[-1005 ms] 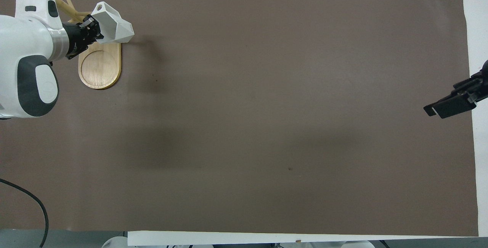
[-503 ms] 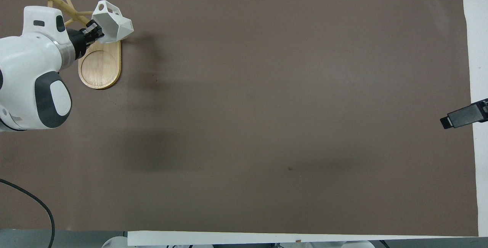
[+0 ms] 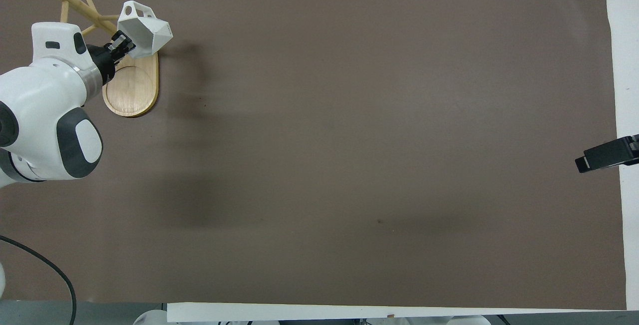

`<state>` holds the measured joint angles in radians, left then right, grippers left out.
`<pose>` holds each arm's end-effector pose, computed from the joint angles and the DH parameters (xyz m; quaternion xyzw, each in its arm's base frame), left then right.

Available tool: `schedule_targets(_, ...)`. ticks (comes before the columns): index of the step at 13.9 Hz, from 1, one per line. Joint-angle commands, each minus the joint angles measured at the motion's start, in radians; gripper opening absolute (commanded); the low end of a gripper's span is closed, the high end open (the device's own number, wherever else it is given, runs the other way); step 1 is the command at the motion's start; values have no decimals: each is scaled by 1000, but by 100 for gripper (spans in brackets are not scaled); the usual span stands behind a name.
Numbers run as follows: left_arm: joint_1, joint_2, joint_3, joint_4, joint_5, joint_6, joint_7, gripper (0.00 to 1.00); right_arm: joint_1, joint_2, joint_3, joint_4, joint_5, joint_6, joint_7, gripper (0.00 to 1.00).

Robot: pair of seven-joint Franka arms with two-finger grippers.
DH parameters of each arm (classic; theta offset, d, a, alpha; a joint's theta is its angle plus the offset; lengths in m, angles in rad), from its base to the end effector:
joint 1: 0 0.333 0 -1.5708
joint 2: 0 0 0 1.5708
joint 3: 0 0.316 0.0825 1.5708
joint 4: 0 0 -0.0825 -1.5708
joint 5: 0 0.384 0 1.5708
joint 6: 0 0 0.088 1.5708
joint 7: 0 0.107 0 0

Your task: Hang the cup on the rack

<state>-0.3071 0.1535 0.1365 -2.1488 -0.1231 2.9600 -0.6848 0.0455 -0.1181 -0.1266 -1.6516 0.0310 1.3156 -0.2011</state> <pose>0.5975 -0.0971 0.4073 0.9011 0.2881 0.2859 0.1529 0.4868 -0.0397 0.6294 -0.9918 -0.0631 0.1049 0.0378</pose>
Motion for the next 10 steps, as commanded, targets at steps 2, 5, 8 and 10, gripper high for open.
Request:
schedule_targets(2,14,-29,2,-23,-9,34,-15,0,-19,-9,25,-10,-17,-10,35,100)
schedule_targets(5,32,-28,2,-22,-9,34,-13,0,-22,-9,25,-13,-19,-18,71,100)
schedule_targets(8,54,-29,0,-22,-9,28,-9,0,-24,-8,25,-13,-17,-15,71,100)
schedule_targets(10,71,-29,-2,-22,-9,22,-12,0,-33,-8,25,-13,-19,-16,72,100)
